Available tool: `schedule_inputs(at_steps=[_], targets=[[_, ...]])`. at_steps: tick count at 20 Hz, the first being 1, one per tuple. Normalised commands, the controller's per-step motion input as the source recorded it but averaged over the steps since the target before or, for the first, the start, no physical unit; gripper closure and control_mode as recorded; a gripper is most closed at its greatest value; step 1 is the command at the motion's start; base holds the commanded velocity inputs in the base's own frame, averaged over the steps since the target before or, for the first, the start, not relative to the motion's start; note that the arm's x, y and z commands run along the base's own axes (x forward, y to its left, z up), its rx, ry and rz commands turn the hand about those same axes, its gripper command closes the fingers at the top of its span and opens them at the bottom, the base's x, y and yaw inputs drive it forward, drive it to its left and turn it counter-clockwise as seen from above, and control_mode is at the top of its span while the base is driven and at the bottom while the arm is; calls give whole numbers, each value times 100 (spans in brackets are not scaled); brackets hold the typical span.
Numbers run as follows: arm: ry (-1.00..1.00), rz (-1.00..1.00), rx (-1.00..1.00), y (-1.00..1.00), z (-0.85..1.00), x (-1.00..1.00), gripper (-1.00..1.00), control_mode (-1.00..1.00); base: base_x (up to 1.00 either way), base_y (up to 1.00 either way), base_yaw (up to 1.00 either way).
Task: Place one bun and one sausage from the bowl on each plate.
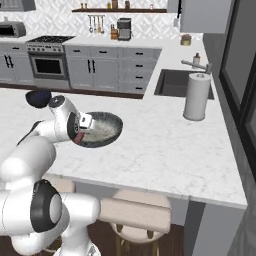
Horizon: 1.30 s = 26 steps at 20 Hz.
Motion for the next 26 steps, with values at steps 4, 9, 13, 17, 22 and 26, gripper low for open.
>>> schedule_inputs(at_steps=[4,9,13,17,22,26], targets=[[0,0,0,0,0,0,100,100,-100,13,20],[0,0,0,0,0,0,100,100,-34,95,10],[0,0,0,0,0,0,100,100,5,100,0],[0,0,0,0,0,0,100,100,25,100,-1],[0,0,0,0,0,0,100,100,41,98,-3],[0,0,0,0,0,0,100,100,77,52,0]])
